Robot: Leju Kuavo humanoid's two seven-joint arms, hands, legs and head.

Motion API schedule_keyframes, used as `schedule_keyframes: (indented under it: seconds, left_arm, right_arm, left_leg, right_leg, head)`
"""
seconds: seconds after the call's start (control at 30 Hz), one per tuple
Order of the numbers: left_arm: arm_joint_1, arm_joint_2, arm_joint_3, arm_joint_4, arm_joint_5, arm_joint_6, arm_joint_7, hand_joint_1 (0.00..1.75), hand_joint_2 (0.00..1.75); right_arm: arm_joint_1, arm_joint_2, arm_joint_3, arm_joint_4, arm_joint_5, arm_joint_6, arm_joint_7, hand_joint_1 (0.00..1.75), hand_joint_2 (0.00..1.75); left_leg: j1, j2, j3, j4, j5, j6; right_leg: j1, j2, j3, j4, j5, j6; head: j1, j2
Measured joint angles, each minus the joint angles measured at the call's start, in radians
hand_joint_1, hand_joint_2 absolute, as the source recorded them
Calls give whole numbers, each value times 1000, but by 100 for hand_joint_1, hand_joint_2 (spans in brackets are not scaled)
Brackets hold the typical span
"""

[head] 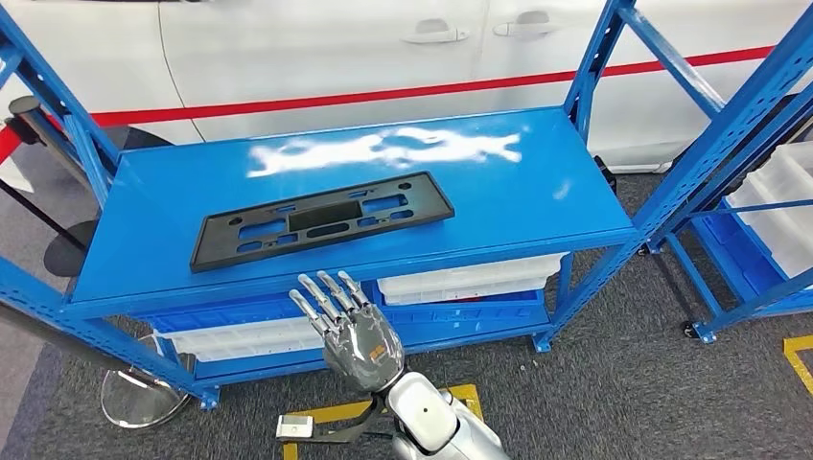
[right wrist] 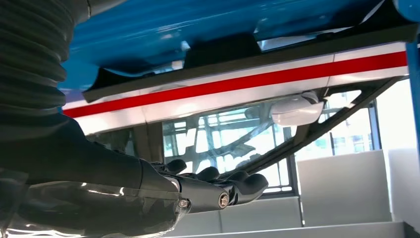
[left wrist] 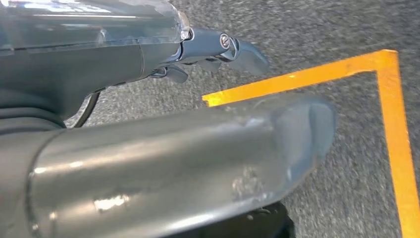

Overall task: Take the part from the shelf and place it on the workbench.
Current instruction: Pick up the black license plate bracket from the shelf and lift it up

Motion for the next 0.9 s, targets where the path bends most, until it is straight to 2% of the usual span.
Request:
schedule_keyframes:
  seconds: [0.07,0.1,0.17,0.2,0.23,0.27,0.33,0.37,0.4,0.47,0.53,0.57,0.63,0.7,0.73,0.77,0.83,0.87,0.9]
  left_arm:
    - [0,0,3,1,0,0,0,0,0]
    - [0,0,5,1,0,0,0,0,0]
    - [-1,1,9,1,0,0,1,0,0]
    - [-2,1,11,1,0,0,2,0,0]
    - [-1,1,12,1,0,0,4,0,0]
    - [-1,1,13,1,0,0,5,0,0]
    - [-1,0,15,1,-1,0,7,0,0]
    - [-1,-1,16,2,-1,0,7,0,0]
    - [-1,-3,16,3,-2,0,7,0,0]
    - [-1,-4,18,4,-2,0,9,0,0]
    - [-2,-3,19,4,-3,0,10,0,0]
    - [-3,-3,19,4,-3,0,11,0,0]
    - [-2,-2,20,4,-4,-1,12,0,0]
    - [0,-2,20,4,-4,-2,14,0,0]
    - [2,-2,21,4,-4,-2,15,0,0]
    - [3,-2,22,4,-4,-2,16,0,0]
    - [4,0,24,4,-4,-2,16,0,0]
    - [3,0,25,4,-5,-2,16,0,0]
    - [2,0,26,5,-6,-2,16,0,0]
  right_arm:
    - [0,0,-2,-6,-6,5,-4,0,175]
    - [0,0,-3,-9,-8,10,-5,0,175]
    - [1,0,-7,-11,-13,20,-8,0,175]
    - [3,0,-9,-12,-16,26,-10,0,175]
    - [4,0,-11,-12,-18,30,-12,0,175]
    - [4,0,-12,-12,-20,33,-14,0,175]
    - [4,0,-13,-16,-21,35,-15,0,175]
    - [4,0,-13,-18,-22,35,-15,0,175]
    - [4,0,-14,-21,-22,36,-16,0,175]
    - [4,0,-15,-22,-23,38,-16,0,175]
    - [4,2,-17,-25,-26,41,-16,0,175]
    - [3,4,-18,-26,-28,42,-16,0,175]
    - [1,6,-19,-27,-33,48,-16,0,175]
    - [1,7,-20,-26,-37,53,-16,0,175]
    - [1,7,-21,-26,-38,53,-16,0,175]
    - [1,7,-21,-26,-38,53,-16,0,175]
    - [1,7,-21,-26,-40,56,-17,0,175]
    - [1,7,-22,-26,-42,60,-17,0,175]
    - [1,8,-22,-26,-43,65,-17,0,175]
  left_leg:
    - [1,1,3,-5,1,16]
    - [2,1,5,-7,1,23]
    - [-2,1,5,-7,-2,32]
    - [-5,1,6,-7,-3,34]
    - [-7,1,8,-7,-5,36]
    - [-10,0,11,-7,-6,36]
    - [-14,-2,20,-7,-11,36]
    - [-18,-3,23,-6,-14,34]
    - [-19,-3,24,-6,-17,30]
    - [-18,-2,24,-7,-20,19]
    - [-15,0,27,-9,-28,8]
    - [-15,0,22,7,-40,4]
    - [-11,1,-19,103,-86,-7]
    - [-4,1,-84,222,-128,-18]
    - [-1,1,-103,249,-127,-23]
    - [1,1,-103,238,-106,-27]
    - [6,2,-57,122,-32,-31]
    - [5,3,-30,62,-8,-30]
    - [4,2,-12,22,4,-24]
  right_leg:
    - [-2,0,-13,33,-22,9]
    - [-3,-1,-36,80,-47,12]
    - [-2,-1,-109,214,-101,13]
    - [-2,-1,-141,267,-114,13]
    - [-1,-1,-158,287,-108,11]
    - [0,-1,-154,267,-82,7]
    - [7,0,-102,142,-5,-11]
    - [12,-1,-73,78,21,-22]
    - [16,-2,-54,35,34,-29]
    - [22,-1,-43,10,33,-35]
    - [16,0,-34,-6,37,-39]
    - [12,0,-26,-16,40,-42]
    - [7,-4,-14,-28,42,-47]
    - [7,-5,-12,-25,37,-49]
    - [7,-4,-11,-22,33,-48]
    - [6,-3,-9,-19,29,-47]
    - [3,-1,-3,-9,16,-38]
    - [4,-1,-2,-3,10,-32]
    - [5,-1,-2,2,5,-26]
  head:
    - [2,0]
    - [4,0]
    - [6,0]
    - [6,0]
    - [6,0]
    - [6,0]
    - [6,0]
    - [4,0]
    - [3,0]
    - [1,0]
    - [1,0]
    - [-1,0]
    - [-3,0]
    - [-5,0]
    - [-5,0]
    - [-5,0]
    - [-5,0]
    - [-6,0]
    - [-6,0]
